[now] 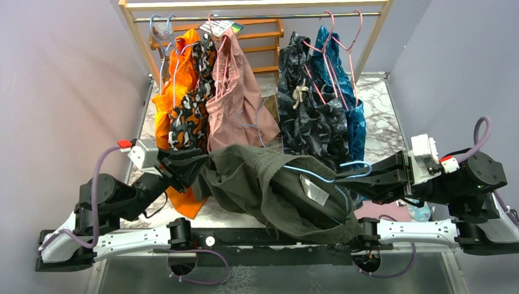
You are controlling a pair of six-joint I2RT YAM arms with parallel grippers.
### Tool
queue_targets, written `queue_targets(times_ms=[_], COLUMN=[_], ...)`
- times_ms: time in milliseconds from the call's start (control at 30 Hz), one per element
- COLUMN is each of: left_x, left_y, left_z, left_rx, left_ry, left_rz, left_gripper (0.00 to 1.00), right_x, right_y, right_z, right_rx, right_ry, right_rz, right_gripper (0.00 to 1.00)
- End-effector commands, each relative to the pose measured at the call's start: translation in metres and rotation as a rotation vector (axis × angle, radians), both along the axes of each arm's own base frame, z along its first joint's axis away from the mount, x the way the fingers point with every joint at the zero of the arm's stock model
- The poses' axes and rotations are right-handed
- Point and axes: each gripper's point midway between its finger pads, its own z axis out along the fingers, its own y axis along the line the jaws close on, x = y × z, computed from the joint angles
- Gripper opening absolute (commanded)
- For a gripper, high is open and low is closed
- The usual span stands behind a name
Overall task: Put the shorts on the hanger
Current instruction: Hang the shorts on the hanger.
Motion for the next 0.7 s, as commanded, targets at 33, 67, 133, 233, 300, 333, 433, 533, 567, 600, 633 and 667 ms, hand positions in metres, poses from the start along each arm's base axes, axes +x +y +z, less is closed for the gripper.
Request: queue_targets(times_ms=[33, 67, 133, 233, 300, 333, 433, 533, 567, 600, 633, 667], left_x=[-0.02, -0.024, -0.033, -0.045, -0.051, -0.053, -0.063, -0.067, -0.065, -0.061, -0.058, -0.054], left_y=[-0.004, -0.005, -0.007, -0.013, -0.026, -0.035, -0.075, -0.107, -0.112, -0.117, -0.119, -0.12], left_z=[0.021, 0.029, 0.046, 0.071, 0.081, 0.082, 0.069, 0.048, 0.042, 0.038, 0.033, 0.029], left_rx=[-0.063, -0.073, -0.09, -0.101, -0.086, -0.068, 0.037, 0.146, 0.17, 0.185, 0.196, 0.2], left_ry=[-0.028, -0.047, -0.09, -0.161, -0.195, -0.206, -0.219, -0.203, -0.191, -0.18, -0.164, -0.145], left_rz=[-0.125, -0.153, -0.207, -0.281, -0.331, -0.357, -0.476, -0.561, -0.56, -0.55, -0.534, -0.517], left_gripper=[0.55, 0.61, 0.68, 0.72, 0.72, 0.72, 0.72, 0.69, 0.66, 0.64, 0.6, 0.56], right_x=[0.003, 0.004, 0.006, 0.009, 0.01, 0.01, 0.009, 0.011, 0.012, 0.013, 0.013, 0.014], right_y=[0.001, 0.004, 0.01, 0.018, 0.025, 0.029, 0.038, 0.04, 0.039, 0.038, 0.037, 0.036], right_z=[0.019, 0.015, 0.005, -0.009, -0.021, -0.027, -0.04, -0.043, -0.043, -0.042, -0.041, -0.04], right_rx=[0.037, 0.016, -0.033, -0.098, -0.152, -0.178, -0.234, -0.247, -0.245, -0.242, -0.237, -0.234], right_ry=[0.0, 0.002, 0.005, 0.007, 0.012, 0.016, 0.022, 0.025, 0.025, 0.026, 0.028, 0.031], right_rz=[-0.014, -0.018, -0.023, -0.028, -0.026, -0.021, -0.01, -0.017, -0.023, -0.028, -0.033, -0.039], right_gripper=[0.01, 0.01, 0.01, 0.01, 0.01, 0.01, 0.01, 0.01, 0.01, 0.01, 0.01, 0.01])
